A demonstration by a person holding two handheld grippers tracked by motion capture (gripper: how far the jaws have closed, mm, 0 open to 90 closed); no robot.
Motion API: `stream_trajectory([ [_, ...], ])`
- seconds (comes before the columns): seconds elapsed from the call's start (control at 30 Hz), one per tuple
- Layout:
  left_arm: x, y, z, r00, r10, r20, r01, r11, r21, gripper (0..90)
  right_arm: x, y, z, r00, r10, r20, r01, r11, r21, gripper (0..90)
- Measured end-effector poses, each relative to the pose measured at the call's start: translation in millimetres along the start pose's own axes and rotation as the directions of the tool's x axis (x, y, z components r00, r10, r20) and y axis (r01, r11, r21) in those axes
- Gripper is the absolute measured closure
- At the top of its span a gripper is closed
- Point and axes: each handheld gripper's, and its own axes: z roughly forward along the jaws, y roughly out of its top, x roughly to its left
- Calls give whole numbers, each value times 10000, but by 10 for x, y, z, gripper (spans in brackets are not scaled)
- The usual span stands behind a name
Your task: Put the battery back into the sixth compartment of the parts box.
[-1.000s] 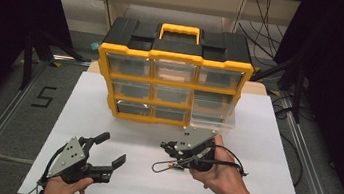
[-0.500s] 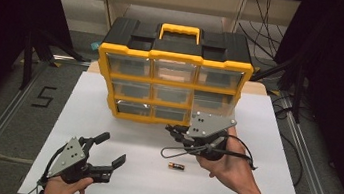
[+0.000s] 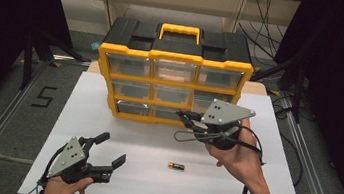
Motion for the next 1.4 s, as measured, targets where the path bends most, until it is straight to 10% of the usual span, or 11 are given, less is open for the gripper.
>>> stream_trajectory([
  [0.7, 0, 3, -4, 10000, 39, 7, -39, 10000, 14, 156, -453, -207, -286, 9822, 1069, 1547, -1004, 9937, -490, 767],
  [1.4, 0, 1, -3, 10000, 12, 12, -12, 10000, 12, 156, -647, -436, -205, 9668, 1890, 1723, -1947, 9807, 169, 767],
])
